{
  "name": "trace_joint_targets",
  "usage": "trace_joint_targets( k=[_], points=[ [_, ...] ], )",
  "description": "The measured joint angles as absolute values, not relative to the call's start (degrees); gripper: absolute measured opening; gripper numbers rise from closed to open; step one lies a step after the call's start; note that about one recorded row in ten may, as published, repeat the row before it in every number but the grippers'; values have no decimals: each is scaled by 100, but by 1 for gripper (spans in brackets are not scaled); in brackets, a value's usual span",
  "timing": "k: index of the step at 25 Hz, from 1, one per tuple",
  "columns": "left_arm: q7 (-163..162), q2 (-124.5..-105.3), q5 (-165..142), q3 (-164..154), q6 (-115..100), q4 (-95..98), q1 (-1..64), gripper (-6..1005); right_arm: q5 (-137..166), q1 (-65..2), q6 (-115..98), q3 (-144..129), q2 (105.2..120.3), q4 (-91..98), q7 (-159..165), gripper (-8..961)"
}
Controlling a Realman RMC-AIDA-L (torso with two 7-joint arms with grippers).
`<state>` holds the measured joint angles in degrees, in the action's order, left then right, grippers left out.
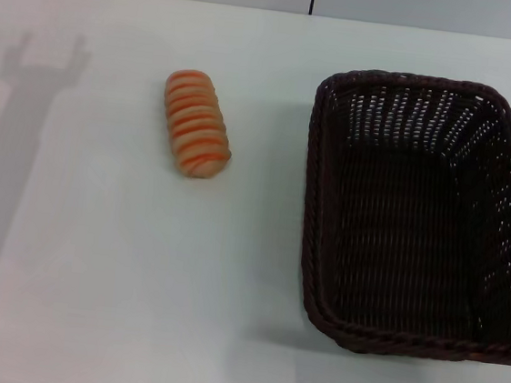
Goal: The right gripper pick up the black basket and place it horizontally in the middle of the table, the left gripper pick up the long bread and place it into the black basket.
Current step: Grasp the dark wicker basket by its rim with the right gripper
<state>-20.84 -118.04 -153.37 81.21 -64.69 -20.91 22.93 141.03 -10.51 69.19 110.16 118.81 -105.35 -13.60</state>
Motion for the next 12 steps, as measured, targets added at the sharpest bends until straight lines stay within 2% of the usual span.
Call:
trace_joint_targets(
  k=[12],
  points=[
    [-2089,-11793,-15337,8117,-6709,-2101,2272,857,14109,-1366,7700,11162,11886,-10081,-1133,724]
  ],
)
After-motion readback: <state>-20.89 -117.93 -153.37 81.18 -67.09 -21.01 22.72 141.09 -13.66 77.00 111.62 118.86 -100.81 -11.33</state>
